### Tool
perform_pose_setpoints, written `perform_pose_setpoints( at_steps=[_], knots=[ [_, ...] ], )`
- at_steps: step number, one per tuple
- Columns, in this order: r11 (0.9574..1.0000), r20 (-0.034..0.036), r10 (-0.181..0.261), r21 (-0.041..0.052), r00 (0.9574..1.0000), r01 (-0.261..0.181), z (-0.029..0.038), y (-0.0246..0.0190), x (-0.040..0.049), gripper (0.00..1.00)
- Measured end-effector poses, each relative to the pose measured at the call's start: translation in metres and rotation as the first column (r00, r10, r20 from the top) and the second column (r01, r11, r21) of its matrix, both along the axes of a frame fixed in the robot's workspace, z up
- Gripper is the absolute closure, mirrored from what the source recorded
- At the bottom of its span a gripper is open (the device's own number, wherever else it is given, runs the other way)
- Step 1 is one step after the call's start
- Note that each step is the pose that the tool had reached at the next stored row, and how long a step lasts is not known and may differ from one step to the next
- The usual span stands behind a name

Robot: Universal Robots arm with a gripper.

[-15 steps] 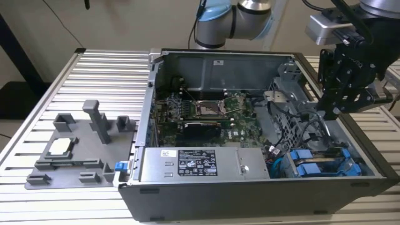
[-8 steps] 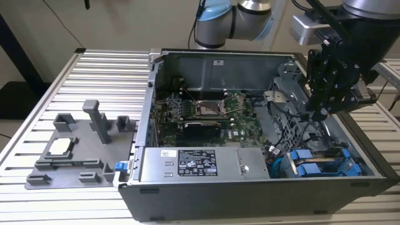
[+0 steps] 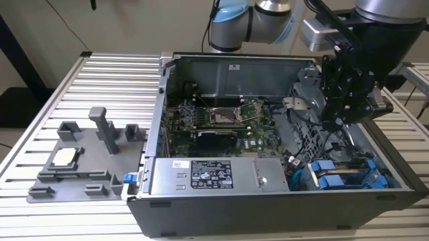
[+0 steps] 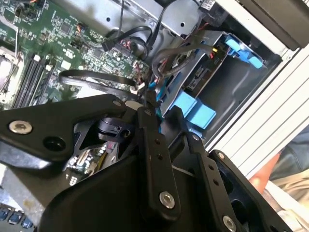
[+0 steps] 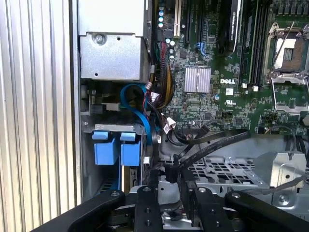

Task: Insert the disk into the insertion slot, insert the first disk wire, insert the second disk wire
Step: 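Insert the first disk wire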

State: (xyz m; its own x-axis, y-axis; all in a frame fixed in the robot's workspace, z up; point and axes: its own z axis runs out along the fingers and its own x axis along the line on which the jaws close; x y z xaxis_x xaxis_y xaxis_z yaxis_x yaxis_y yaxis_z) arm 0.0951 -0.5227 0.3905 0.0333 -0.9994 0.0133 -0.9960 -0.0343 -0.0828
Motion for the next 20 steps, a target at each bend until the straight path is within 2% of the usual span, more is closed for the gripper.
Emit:
perform_pose_setpoints(
  at_steps=[4,7,10,12,20],
  knots=[
    [0.9999,0.0011,0.004,-0.0096,1.0000,-0.004,-0.0011,0.0003,-0.0061,0.67],
    [0.9999,0.0073,0.005,-0.0145,1.0000,-0.005,-0.0031,0.0011,-0.0080,0.67],
    [0.9997,0.0102,0.005,-0.0241,0.9999,-0.004,-0.0034,0.0013,-0.0088,0.67],
    [0.9994,0.0131,0.005,-0.0337,0.9999,-0.004,-0.0035,0.0016,-0.0091,0.67],
    [0.9994,0.0132,0.005,-0.0348,0.9999,-0.004,-0.0035,0.0016,-0.0091,0.67]
  ],
)
